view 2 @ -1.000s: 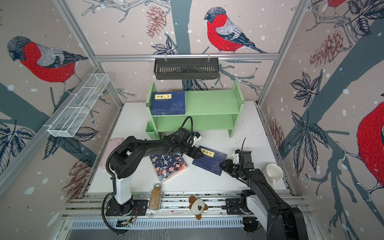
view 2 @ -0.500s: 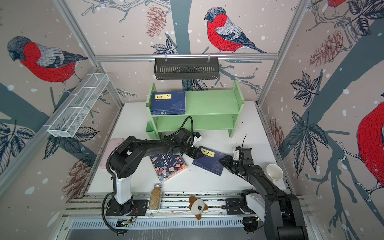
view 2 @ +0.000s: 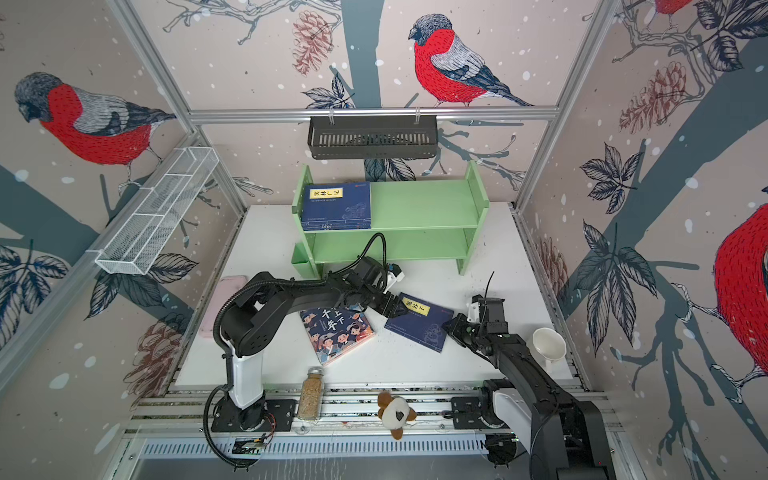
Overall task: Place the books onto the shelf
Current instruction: 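Lift the dark-blue book upright with the right gripper while the left gripper withdraws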
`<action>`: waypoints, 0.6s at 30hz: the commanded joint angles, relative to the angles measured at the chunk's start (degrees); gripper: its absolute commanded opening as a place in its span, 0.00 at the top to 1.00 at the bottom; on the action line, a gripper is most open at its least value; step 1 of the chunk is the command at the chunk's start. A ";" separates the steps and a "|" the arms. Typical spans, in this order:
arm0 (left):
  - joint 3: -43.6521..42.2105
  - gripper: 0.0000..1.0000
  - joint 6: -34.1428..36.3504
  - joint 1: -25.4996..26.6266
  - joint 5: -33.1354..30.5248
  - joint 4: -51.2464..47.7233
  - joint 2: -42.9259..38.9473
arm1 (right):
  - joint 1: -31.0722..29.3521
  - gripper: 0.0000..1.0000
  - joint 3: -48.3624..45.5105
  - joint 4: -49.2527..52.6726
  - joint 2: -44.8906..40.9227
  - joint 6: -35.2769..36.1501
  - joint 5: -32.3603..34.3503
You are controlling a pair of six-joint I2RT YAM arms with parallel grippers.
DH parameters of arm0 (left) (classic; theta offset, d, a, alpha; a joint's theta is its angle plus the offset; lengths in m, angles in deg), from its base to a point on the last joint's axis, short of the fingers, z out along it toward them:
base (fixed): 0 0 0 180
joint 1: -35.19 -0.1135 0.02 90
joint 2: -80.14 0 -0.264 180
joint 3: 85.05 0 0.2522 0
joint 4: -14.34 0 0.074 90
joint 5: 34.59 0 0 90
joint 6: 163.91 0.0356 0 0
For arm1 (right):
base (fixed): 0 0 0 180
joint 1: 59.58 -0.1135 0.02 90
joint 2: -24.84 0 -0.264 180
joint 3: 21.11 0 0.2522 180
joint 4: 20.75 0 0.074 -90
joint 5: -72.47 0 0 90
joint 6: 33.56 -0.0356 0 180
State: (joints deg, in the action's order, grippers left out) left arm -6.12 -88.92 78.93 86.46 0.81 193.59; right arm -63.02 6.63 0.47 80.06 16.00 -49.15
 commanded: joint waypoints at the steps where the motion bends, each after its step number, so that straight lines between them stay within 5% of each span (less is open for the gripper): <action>1: -0.57 0.29 -0.33 0.20 0.24 -8.43 0.81 | 0.10 0.90 0.04 -1.02 -1.48 0.37 -0.99; 4: -0.57 0.29 -0.21 0.20 0.25 -8.62 0.72 | 0.20 0.98 0.09 -1.33 -2.58 0.37 -1.33; 18: -0.28 0.24 6.74 -0.37 -5.82 -13.52 -11.03 | 1.19 1.00 5.43 2.89 -8.70 0.71 -3.74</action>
State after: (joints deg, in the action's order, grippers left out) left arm -6.32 -85.42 78.87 81.91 -10.34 185.15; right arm -61.97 10.72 2.24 71.95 15.98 -51.03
